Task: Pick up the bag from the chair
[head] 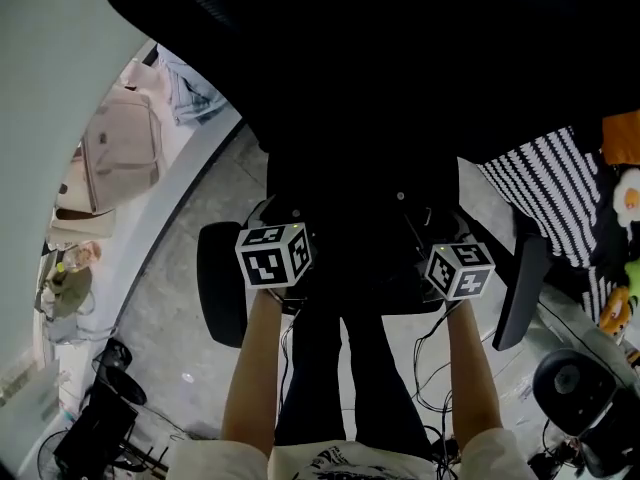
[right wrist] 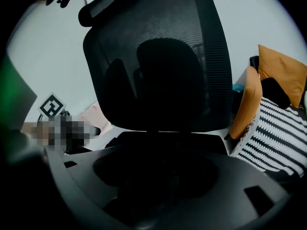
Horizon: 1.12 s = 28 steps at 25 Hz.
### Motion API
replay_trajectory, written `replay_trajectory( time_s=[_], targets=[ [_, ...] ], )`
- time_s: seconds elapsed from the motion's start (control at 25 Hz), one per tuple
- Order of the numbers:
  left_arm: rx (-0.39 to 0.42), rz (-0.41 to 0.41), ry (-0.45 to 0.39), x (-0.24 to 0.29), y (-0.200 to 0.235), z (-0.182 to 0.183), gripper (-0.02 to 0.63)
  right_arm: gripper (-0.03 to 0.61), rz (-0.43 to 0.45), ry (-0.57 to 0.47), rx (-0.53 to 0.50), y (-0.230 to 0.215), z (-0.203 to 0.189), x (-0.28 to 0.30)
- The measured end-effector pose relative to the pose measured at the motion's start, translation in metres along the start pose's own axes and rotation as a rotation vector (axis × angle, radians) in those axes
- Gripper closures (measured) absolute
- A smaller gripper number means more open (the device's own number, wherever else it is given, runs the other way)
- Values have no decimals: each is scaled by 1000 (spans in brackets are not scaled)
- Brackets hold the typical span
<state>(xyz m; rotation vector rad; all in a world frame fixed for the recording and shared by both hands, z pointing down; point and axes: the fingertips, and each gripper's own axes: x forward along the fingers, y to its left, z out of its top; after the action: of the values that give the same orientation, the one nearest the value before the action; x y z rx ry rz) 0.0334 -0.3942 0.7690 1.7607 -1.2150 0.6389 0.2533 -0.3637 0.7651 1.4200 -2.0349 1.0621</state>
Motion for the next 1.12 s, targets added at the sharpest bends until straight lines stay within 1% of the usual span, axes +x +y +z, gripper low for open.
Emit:
replay_trajectory(
  time_s=[0.16, 0.32, 0.44, 0.56, 0.72, 0.84, 0.92, 1.04, 1.12],
  targets=[
    [35, 41, 67, 27, 14, -17, 310, 276, 22, 44, -13, -11, -13, 23],
    [38, 79, 104, 44, 29, -29, 299, 275, 26, 69, -27, -23, -20, 40],
    [54, 101, 143, 54, 41, -39, 298, 273, 26, 85, -38, -32, -24, 52],
    [44, 101, 164, 63, 47, -44, 296, 273, 24, 111, -29, -42, -30, 64],
    [24, 79, 184, 73, 52, -47, 291, 273, 56, 158, -18, -43, -40, 85],
    [21, 69, 201, 79, 54, -49, 288, 272, 87, 193, 18, -45, -45, 95],
    [19, 72, 224, 80, 56, -50, 285, 261, 121, 228, 69, -47, -49, 99],
    [0, 62, 258, 84, 58, -53, 276, 258, 195, 282, 169, -48, -52, 103],
    [-13, 45, 276, 86, 59, -55, 276, 258, 231, 315, 196, -46, -52, 105]
  ],
)
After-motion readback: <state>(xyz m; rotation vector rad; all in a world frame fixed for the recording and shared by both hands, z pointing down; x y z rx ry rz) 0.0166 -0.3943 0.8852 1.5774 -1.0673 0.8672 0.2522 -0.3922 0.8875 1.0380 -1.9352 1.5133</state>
